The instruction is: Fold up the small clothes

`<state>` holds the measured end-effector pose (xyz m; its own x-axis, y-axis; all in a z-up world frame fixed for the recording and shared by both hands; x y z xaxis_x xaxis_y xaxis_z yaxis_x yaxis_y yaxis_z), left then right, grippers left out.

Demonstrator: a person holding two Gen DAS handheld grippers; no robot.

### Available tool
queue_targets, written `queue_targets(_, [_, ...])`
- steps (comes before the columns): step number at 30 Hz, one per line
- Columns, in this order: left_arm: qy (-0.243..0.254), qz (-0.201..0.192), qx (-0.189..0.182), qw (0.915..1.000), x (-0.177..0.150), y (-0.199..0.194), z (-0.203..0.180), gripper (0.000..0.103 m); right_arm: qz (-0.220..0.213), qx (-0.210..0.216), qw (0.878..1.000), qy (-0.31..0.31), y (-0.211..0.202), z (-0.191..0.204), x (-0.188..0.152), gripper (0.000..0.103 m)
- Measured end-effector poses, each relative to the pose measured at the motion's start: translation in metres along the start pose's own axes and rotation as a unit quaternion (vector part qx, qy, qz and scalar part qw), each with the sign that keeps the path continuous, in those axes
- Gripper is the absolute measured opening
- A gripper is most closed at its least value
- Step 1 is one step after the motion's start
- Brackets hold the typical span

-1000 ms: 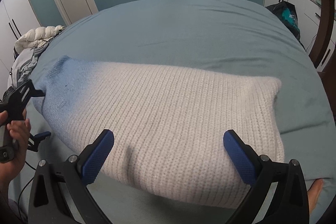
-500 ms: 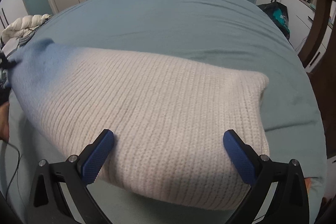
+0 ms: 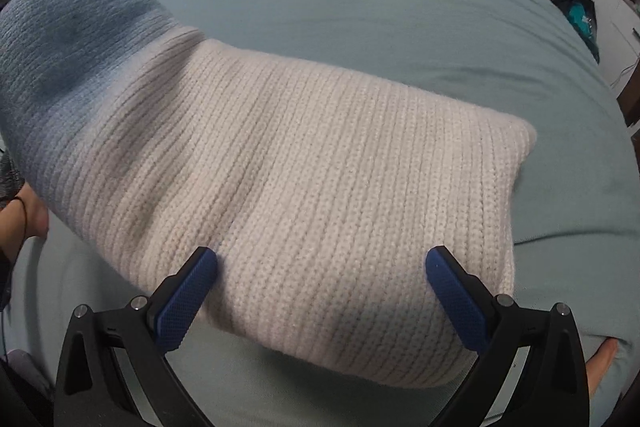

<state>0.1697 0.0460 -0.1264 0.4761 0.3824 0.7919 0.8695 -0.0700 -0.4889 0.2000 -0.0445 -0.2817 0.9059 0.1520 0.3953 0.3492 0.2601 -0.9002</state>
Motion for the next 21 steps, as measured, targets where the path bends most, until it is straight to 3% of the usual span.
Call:
queue_targets(4, [0.094,0.003,-0.016,0.9954,-0.005,-0.005,-0.039,0.033,-0.061,0.074,0.991,0.091,-0.028,-0.02,0.016,0.102])
queue_targets(7, [0.169,0.012,-0.021,0.9854,-0.019,-0.004,-0.076,0.033,-0.074,0.088,0.984,0.133,-0.034,-0.035,0.025,0.102])
queue_targets(9, [0.223,0.016,-0.025,0.9744,-0.037,-0.007,-0.096,0.033,-0.081,0.088,0.981,0.151,-0.039,-0.044,0.028,0.102])
queue_targets(12, [0.296,0.019,-0.037,0.9542,-0.065,-0.01,-0.132,0.033,-0.092,0.103,0.975,0.176,-0.05,-0.063,0.04,0.102])
queue_targets(13, [0.327,0.022,-0.043,0.9438,-0.081,-0.01,-0.146,0.033,-0.095,0.113,0.972,0.185,-0.054,-0.068,0.042,0.102])
queue_targets(17, [0.411,0.052,-0.071,0.9073,-0.144,-0.006,-0.186,0.032,-0.087,0.205,0.939,0.262,-0.07,-0.099,0.046,0.102])
queue_targets(19, [0.441,0.062,-0.076,0.892,-0.172,-0.008,-0.2,0.032,-0.105,0.18,0.933,0.293,-0.08,-0.126,0.044,0.102])
queue_targets(21, [0.469,0.092,-0.08,0.8747,-0.206,-0.003,-0.204,0.031,-0.135,0.117,0.931,0.317,-0.095,-0.168,0.04,0.102])
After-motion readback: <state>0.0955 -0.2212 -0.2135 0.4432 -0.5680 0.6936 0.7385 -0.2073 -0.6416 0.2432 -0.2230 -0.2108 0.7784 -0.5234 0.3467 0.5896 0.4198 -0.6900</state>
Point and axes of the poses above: each gripper's, at about its wrist camera, not at the fingertips, and y roughly the way its jaws point, z to its left, x to its top, the point moved 10 cm from there along y, roughly the way its jaws point, and after that the axes turned 1 degree about -z, right-handed, at the moved point
